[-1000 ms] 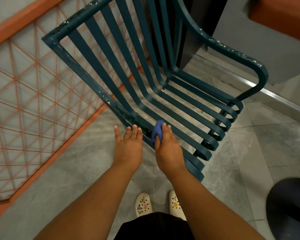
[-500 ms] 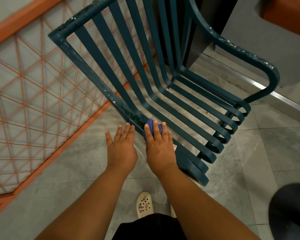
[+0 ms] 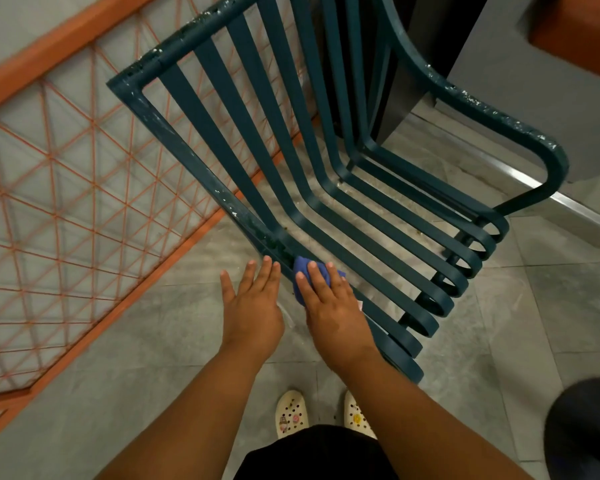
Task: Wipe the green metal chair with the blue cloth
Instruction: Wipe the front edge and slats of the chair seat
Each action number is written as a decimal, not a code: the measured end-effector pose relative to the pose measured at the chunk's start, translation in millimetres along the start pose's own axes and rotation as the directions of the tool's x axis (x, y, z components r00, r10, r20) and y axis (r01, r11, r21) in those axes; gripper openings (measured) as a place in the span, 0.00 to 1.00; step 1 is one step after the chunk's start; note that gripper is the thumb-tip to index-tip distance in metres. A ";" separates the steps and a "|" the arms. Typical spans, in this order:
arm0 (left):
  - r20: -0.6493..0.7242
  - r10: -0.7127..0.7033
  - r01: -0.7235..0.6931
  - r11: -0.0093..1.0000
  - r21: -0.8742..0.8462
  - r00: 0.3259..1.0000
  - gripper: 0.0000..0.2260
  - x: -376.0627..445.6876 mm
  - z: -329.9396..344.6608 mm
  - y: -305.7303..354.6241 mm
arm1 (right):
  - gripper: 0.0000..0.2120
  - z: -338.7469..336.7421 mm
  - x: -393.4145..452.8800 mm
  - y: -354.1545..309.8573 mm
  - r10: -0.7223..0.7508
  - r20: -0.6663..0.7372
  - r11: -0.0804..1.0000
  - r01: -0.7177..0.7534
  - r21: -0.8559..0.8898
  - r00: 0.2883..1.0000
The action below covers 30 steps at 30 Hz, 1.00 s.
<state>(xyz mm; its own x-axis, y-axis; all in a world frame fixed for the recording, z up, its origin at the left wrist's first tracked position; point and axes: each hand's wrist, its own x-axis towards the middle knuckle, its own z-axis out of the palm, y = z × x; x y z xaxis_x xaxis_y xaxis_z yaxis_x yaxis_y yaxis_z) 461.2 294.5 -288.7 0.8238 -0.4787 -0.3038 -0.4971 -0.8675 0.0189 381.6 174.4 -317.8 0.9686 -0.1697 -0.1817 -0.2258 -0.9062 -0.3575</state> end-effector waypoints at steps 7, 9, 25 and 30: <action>0.008 -0.025 0.025 0.999 -0.024 1.000 0.31 -5.7 3.5 -4.4 | 0.33 -11.9 17.8 -0.9 0.220 0.053 0.974 -0.222 0.032 0.974; 0.006 -0.030 0.030 0.999 -0.014 1.000 0.31 -6.3 3.8 -0.4 | 0.38 -11.1 8.8 -7.4 0.040 0.022 0.999 -0.040 -0.006 0.999; 0.027 -0.051 0.052 0.999 -0.004 0.998 0.32 -14.4 2.3 17.3 | 0.46 -4.3 -51.7 29.5 -0.037 -0.013 0.993 0.036 -0.115 0.999; 0.019 -0.048 0.049 0.998 -0.031 0.999 0.31 -16.0 1.6 22.8 | 0.49 -3.0 -93.3 46.2 0.153 0.045 0.987 -0.151 -0.054 0.987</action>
<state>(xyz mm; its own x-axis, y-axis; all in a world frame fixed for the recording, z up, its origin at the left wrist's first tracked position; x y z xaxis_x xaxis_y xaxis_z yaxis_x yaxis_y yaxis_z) 436.3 282.6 -284.9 0.8417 -0.4334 -0.3220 -0.4474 -0.8937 0.0337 281.1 147.2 -314.7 0.9170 -0.2889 -0.2749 -0.3631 -0.8899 -0.2762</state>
